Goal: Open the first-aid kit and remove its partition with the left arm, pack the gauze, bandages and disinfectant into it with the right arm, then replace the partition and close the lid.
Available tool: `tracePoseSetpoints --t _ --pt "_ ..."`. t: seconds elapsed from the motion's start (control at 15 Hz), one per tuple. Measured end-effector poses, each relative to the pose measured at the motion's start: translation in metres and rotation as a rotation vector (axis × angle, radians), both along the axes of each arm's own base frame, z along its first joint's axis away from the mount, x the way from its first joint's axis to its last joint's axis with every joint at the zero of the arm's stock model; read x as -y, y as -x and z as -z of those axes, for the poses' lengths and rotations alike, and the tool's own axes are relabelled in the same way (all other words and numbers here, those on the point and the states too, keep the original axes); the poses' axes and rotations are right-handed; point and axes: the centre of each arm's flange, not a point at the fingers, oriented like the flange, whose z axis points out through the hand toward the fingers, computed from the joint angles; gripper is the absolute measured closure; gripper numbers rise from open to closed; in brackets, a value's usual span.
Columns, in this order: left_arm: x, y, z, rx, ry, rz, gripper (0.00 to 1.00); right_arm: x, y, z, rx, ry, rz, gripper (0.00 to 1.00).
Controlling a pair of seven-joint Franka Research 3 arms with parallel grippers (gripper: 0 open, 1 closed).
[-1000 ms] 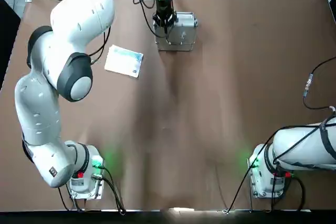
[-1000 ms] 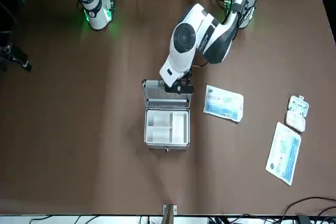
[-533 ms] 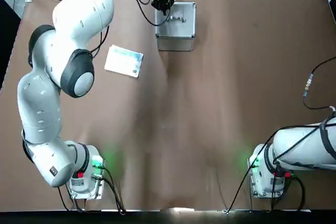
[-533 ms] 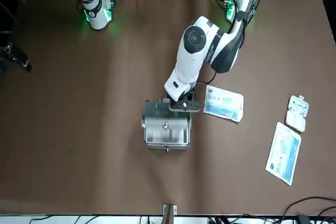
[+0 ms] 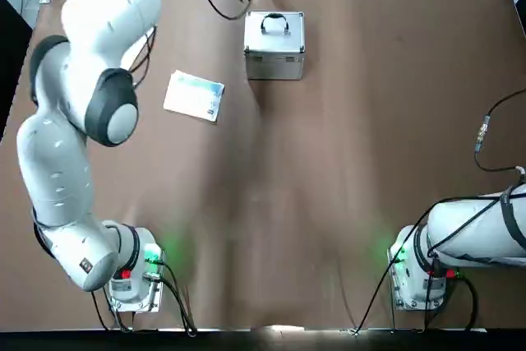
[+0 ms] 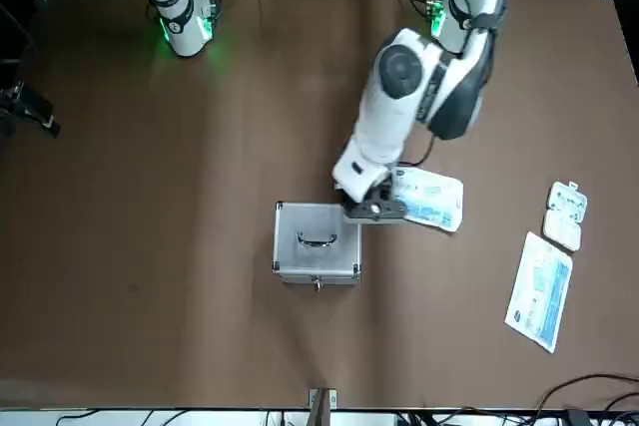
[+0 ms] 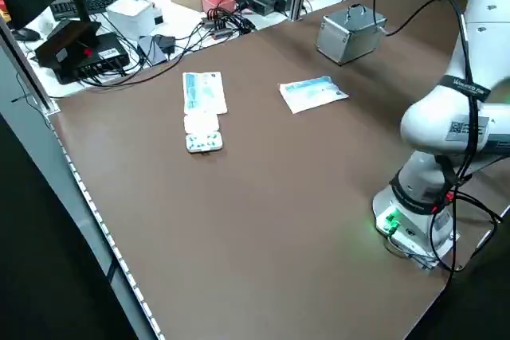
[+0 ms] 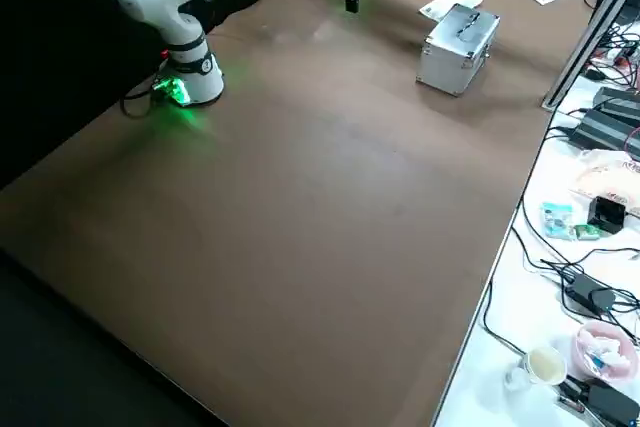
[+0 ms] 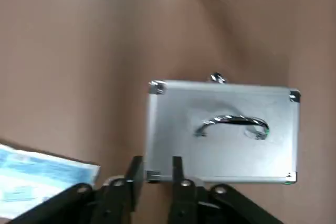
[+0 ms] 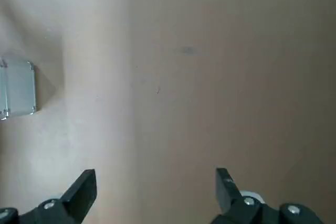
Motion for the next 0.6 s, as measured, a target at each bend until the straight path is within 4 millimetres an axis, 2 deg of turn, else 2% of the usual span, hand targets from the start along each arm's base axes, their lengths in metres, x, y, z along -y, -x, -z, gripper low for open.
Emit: tracePoseSetpoints --t 0.2,0.47,0.53,0.6 --pt "-0.063 -0.015 -0.036 -0.025 -0.028 0.007 0.42 0.0 0.0 0.0 -0.001 0.0 0.0 0.0" --pt "-0.154 -0.023 -0.067 -0.11 -0.077 0.029 0.06 0.0 0.0 0.0 -0.001 0.0 0.0 0.0" --pt "-0.179 -0.024 -0.076 -0.125 -0.084 0.038 0.01 0.0 0.0 0.0 -0.001 0.0 0.0 0.0" --pt "-0.206 -0.024 -0.086 -0.139 -0.088 0.043 0.01 0.0 0.0 0.001 -0.001 0.0 0.0 0.0"
